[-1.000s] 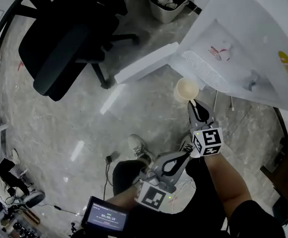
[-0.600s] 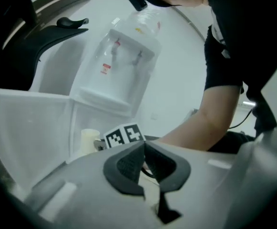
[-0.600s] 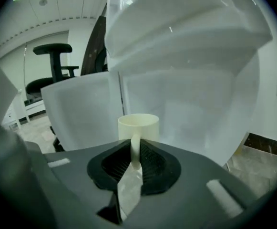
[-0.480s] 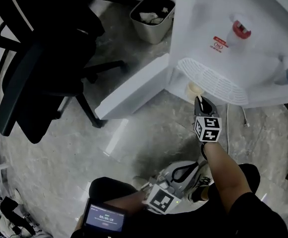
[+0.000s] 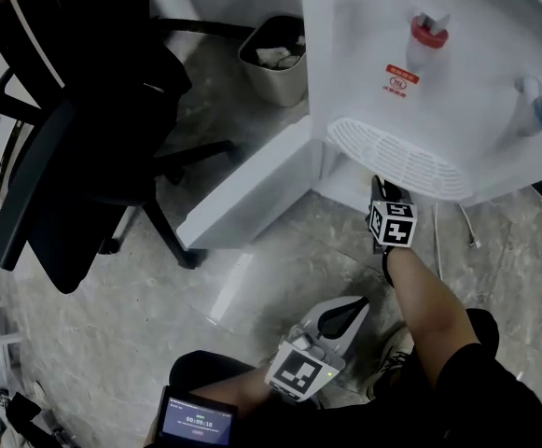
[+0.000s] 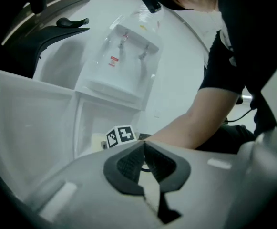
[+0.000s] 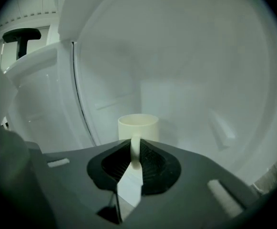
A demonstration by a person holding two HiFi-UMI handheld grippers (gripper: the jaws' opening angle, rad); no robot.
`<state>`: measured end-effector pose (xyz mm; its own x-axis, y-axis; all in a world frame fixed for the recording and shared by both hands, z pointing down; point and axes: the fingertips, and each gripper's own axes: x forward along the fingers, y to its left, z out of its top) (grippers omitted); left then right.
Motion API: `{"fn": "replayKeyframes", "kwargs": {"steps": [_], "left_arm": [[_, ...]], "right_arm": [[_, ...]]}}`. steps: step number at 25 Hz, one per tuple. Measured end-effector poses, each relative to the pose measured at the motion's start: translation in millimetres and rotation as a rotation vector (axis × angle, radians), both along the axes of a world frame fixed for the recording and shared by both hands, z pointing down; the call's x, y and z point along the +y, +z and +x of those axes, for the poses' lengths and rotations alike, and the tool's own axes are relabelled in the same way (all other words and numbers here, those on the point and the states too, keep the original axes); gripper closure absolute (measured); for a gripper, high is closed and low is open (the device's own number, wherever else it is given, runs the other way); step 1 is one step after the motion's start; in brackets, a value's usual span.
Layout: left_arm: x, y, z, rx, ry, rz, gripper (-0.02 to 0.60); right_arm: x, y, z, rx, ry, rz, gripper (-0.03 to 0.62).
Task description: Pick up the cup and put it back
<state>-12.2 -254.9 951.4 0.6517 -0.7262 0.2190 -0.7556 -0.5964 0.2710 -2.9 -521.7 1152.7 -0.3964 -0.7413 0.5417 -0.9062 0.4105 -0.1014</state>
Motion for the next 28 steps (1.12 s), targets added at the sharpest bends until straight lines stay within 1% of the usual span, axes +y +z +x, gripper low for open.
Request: {"fn": "replayKeyframes", "kwargs": {"steps": [1, 5, 7, 11, 18, 22, 25, 27, 28], "left_arm": [[-1, 0, -2, 0.001, -0.01, -0.003, 0.577], [3, 1, -6, -0.045, -0.007, -0.007, 0.577], [3, 0, -6, -0.038, -0.012, -0.016, 0.577], [0, -4, -7, -0.044, -0.005, 0.01, 0.577], [-6, -2, -6, -0.024, -0.001, 0.005, 0.577], [-5, 4, -3, -0.031, 0.021, -0.015, 0.577], [-4, 3, -1, -0.03, 0.03, -0.012, 0.577], [-4, 1, 0, -0.029, 0.035, -0.004, 0.577], [-4, 0, 0, -0.028, 0.035, -0.001, 0.577]], "right_arm": [[-4, 3, 0, -0.004, 0.006, -0.007, 0.545], [-19, 14, -1, -0.002, 0.014, -0.023, 0.545], [-24, 16, 0, 0.009, 0.005, -0.009, 0.545], [-28, 18, -3, 0.033, -0.02, 0.013, 0.545], [-26, 20, -2, 0.038, -0.039, 0.004, 0.542], [-23, 23, -4, 0.032, -0.055, -0.018, 0.537], [-20, 26, -3, 0.004, -0.049, -0.04, 0.479], [-19, 28, -1, -0.001, -0.04, -0.05, 0.469], [-18, 28, -1, -0.002, -0.038, -0.054, 0.449]]}}
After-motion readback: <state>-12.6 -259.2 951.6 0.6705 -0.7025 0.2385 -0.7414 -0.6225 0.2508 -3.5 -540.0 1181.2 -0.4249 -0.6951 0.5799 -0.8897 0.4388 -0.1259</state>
